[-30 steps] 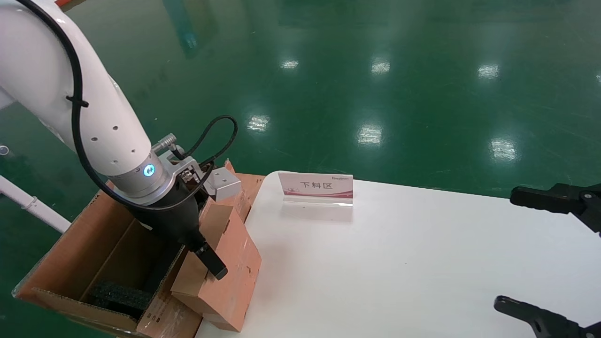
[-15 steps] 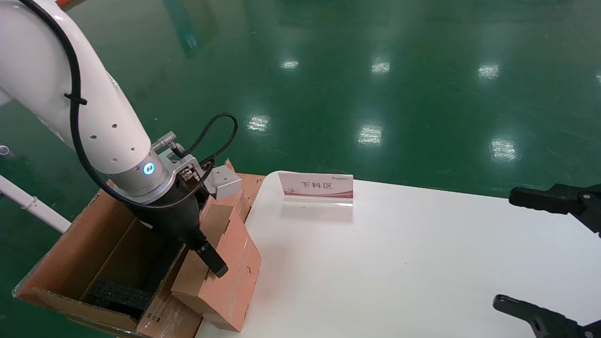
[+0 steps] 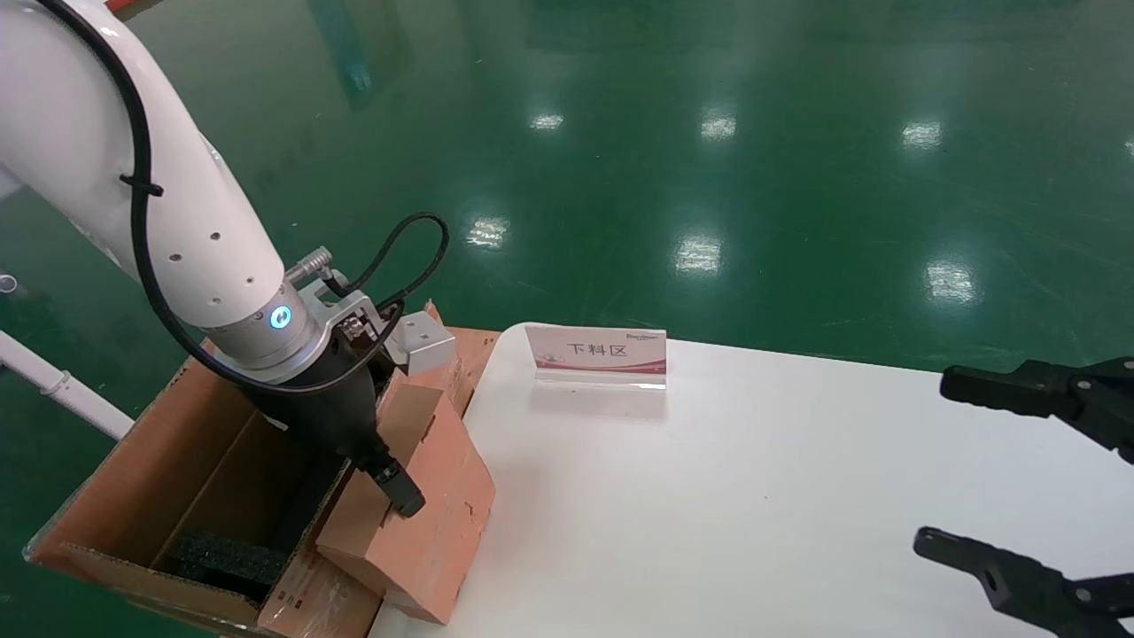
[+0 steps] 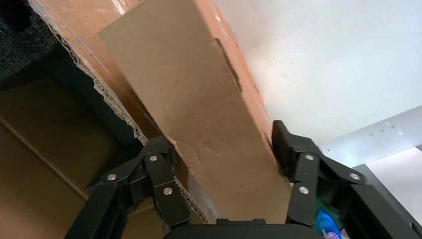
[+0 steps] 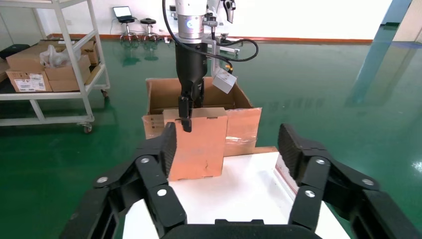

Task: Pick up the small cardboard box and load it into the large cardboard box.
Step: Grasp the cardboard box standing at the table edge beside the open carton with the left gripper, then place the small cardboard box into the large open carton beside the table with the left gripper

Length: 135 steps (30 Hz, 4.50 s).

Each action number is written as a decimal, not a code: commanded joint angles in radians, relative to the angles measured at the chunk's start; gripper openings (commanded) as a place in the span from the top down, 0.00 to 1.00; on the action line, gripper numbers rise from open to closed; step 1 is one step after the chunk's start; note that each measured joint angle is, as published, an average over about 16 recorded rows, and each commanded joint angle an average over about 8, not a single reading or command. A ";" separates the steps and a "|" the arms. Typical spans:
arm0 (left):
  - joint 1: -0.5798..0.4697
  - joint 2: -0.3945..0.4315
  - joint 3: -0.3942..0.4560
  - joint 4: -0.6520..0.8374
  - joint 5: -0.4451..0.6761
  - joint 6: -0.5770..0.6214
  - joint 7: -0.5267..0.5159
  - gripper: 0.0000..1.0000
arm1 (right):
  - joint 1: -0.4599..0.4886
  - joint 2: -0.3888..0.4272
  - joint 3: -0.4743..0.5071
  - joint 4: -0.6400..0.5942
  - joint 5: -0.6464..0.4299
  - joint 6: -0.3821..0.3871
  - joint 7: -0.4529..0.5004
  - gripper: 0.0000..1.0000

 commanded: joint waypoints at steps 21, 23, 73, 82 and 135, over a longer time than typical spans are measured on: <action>-0.117 -0.039 -0.081 0.044 -0.089 0.009 0.084 1.00 | 0.001 0.000 -0.001 -0.001 0.000 0.000 -0.001 1.00; -0.155 -0.054 -0.103 0.061 -0.105 0.014 0.105 1.00 | 0.001 0.000 -0.001 -0.001 0.000 0.000 -0.001 1.00; -0.593 -0.171 0.665 0.495 -0.405 0.059 0.510 1.00 | 0.001 0.001 -0.004 -0.001 0.003 0.001 -0.002 0.00; -0.504 -0.174 0.663 0.541 -0.455 0.009 0.540 1.00 | 0.001 0.002 -0.005 -0.001 0.003 0.001 -0.003 0.00; -0.303 -0.105 0.709 0.626 -0.350 -0.202 0.546 1.00 | 0.002 0.003 -0.008 -0.001 0.005 0.003 -0.004 0.00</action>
